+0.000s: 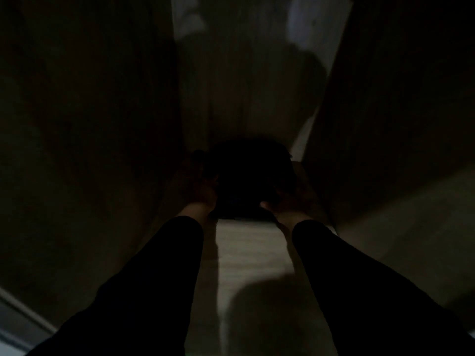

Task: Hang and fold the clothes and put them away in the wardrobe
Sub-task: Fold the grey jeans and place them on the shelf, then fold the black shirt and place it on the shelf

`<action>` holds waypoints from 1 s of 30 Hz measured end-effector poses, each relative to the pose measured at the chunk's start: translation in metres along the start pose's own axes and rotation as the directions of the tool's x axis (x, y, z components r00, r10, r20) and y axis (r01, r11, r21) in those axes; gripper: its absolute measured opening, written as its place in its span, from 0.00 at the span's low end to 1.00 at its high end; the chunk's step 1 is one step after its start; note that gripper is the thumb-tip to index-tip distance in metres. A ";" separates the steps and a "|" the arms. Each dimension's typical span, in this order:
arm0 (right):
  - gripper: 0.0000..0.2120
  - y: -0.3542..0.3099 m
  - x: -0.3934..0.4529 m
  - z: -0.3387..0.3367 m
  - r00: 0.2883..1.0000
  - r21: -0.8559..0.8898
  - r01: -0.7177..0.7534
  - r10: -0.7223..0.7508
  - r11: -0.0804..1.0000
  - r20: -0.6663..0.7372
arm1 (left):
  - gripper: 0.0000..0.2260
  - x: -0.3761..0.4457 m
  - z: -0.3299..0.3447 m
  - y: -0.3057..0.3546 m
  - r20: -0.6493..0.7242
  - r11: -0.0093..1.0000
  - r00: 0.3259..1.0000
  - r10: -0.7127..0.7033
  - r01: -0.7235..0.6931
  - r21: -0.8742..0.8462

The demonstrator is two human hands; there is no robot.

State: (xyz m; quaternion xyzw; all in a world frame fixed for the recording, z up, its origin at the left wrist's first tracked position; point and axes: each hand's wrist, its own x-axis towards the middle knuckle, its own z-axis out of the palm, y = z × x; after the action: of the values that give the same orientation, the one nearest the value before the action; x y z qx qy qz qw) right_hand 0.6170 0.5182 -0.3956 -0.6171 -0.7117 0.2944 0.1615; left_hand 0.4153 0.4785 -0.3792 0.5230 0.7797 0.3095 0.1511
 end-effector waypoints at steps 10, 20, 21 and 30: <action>0.34 -0.016 -0.031 0.001 0.993 -0.301 -0.086 0.056 0.950 -0.106 | 0.29 -0.007 -0.006 -0.012 0.117 0.952 0.993 -0.003 -0.033 0.304; 0.31 -0.082 -0.206 -0.059 0.995 -0.365 -0.079 0.048 0.928 -0.092 | 0.29 -0.167 -0.108 0.058 0.229 0.944 0.972 -0.044 -0.035 0.329; 0.31 -0.093 -0.230 -0.067 0.995 -0.347 -0.073 0.045 0.935 -0.086 | 0.29 -0.187 -0.126 0.065 0.237 0.947 0.971 -0.039 -0.040 0.318; 0.31 -0.181 -0.487 -0.113 0.994 -0.207 -0.024 0.000 0.978 -0.112 | 0.28 -0.408 -0.297 0.095 0.183 0.952 0.983 0.014 -0.069 0.299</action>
State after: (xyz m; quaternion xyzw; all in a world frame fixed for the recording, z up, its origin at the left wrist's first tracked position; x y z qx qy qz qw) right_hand 0.6327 0.0576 -0.1313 -0.6503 -0.7248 0.1843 0.1336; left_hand 0.4841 0.0360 -0.1272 0.5819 0.7901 0.1404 0.1316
